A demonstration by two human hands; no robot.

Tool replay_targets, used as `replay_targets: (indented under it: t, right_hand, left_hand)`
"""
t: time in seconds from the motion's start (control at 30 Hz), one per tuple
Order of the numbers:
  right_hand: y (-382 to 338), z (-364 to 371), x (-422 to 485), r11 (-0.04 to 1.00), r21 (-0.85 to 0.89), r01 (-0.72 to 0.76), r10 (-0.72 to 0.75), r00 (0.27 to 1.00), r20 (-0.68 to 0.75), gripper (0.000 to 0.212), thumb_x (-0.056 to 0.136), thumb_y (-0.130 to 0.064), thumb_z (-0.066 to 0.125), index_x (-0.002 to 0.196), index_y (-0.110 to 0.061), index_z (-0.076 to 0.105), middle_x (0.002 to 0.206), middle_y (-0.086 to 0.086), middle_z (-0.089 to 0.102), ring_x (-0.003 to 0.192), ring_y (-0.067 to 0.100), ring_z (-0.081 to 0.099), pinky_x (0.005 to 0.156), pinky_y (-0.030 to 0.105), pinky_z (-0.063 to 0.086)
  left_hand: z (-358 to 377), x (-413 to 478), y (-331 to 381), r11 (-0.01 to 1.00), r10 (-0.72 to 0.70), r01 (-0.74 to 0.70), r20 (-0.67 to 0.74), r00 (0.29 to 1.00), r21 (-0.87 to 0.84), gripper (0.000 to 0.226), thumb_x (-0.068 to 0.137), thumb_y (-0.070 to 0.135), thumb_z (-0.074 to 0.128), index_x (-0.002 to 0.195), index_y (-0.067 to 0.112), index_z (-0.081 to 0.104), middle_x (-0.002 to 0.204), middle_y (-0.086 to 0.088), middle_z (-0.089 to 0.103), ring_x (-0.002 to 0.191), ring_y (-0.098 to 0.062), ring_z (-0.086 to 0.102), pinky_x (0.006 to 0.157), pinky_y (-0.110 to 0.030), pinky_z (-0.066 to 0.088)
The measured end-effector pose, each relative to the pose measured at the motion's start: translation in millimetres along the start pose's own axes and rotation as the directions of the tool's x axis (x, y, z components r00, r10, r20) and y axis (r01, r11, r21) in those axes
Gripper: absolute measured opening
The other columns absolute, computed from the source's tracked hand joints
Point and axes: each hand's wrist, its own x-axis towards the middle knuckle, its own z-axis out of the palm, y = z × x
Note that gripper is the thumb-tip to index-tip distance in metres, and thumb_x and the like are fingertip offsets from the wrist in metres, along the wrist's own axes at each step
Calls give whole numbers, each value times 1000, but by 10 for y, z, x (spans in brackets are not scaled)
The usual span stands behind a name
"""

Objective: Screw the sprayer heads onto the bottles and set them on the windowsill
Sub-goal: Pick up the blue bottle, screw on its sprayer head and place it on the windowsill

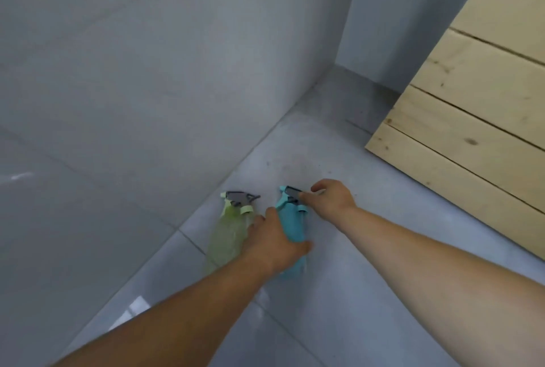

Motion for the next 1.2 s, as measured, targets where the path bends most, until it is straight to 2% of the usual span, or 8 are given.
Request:
replay_targets:
  t: [0.13, 0.23, 0.4, 0.6, 0.73, 0.87, 1.0, 1.2]
  right_hand:
    - [-8, 75, 124, 998, -64, -10, 10, 1000, -9, 59, 64, -57, 80, 100, -12, 68, 103, 7, 69, 92, 22, 64, 70, 27, 46]
    - [7, 102, 158, 991, -130, -5, 6, 1000, 8, 58, 69, -49, 80, 110, -9, 67, 107, 7, 66, 92, 20, 60, 72, 26, 42]
    - [-21, 106, 157, 974, -227, 8, -1, 1000, 31, 44, 71, -41, 79, 94, -5, 71, 94, 10, 71, 80, 21, 62, 74, 35, 54]
    - [51, 39, 108, 972, -234, 38, -14, 995, 103, 42, 70, -38, 82, 93, -6, 72, 90, 9, 69, 79, 19, 61, 70, 31, 52]
    - [72, -56, 21, 991, -131, 2, 16, 990, 139, 36, 71, -30, 82, 86, 0, 70, 83, 10, 63, 74, 20, 58, 65, 30, 46]
    - [-22, -305, -196, 996, 84, -7, -6, 987, 158, 23, 76, -20, 81, 77, -9, 61, 91, 18, 70, 82, 26, 67, 74, 38, 58]
    - [-210, -716, -471, 978, 199, 63, -82, 992, 91, 22, 79, -19, 78, 79, -11, 58, 87, 17, 72, 78, 23, 70, 73, 39, 59]
    - [-565, -1441, -1028, 932, 311, 188, -179, 982, -55, 21, 85, -24, 72, 86, -14, 54, 105, 22, 72, 96, 32, 71, 80, 45, 60]
  left_hand:
    - [99, 34, -64, 999, -43, 43, 22, 999, -23, 93, 67, 53, 81, 141, 20, 36, 132, -10, 49, 123, -31, 55, 101, -46, 51]
    - [176, 58, -102, 996, -61, 64, 42, 997, -58, 92, 68, 52, 80, 140, 20, 33, 131, -11, 48, 121, -32, 56, 100, -47, 52]
    - [240, 67, -116, 990, -80, 86, 58, 995, -109, 94, 72, 50, 81, 144, 19, 30, 135, -11, 45, 126, -32, 52, 104, -47, 51]
    - [274, 42, -137, 988, -59, 67, 59, 996, -137, 88, 72, 49, 81, 139, 19, 33, 132, -9, 45, 121, -32, 56, 100, -48, 54]
    - [274, -28, -119, 983, -45, 55, 63, 997, -173, 91, 71, 44, 83, 141, 18, 31, 132, -9, 45, 121, -32, 56, 100, -49, 54]
    - [162, -228, 29, 976, 12, 1, 57, 998, -219, 103, 59, 49, 81, 142, 18, 28, 133, -9, 50, 117, -30, 60, 96, -46, 57]
    - [-77, -484, 279, 966, 82, -77, 11, 997, -249, 79, 64, 46, 84, 121, 18, 39, 121, -6, 59, 103, -24, 64, 82, -37, 58]
    - [-578, -1110, 630, 933, 212, -210, -26, 977, -292, 65, 76, 36, 84, 124, 19, 42, 119, -2, 64, 105, -21, 66, 82, -32, 56]
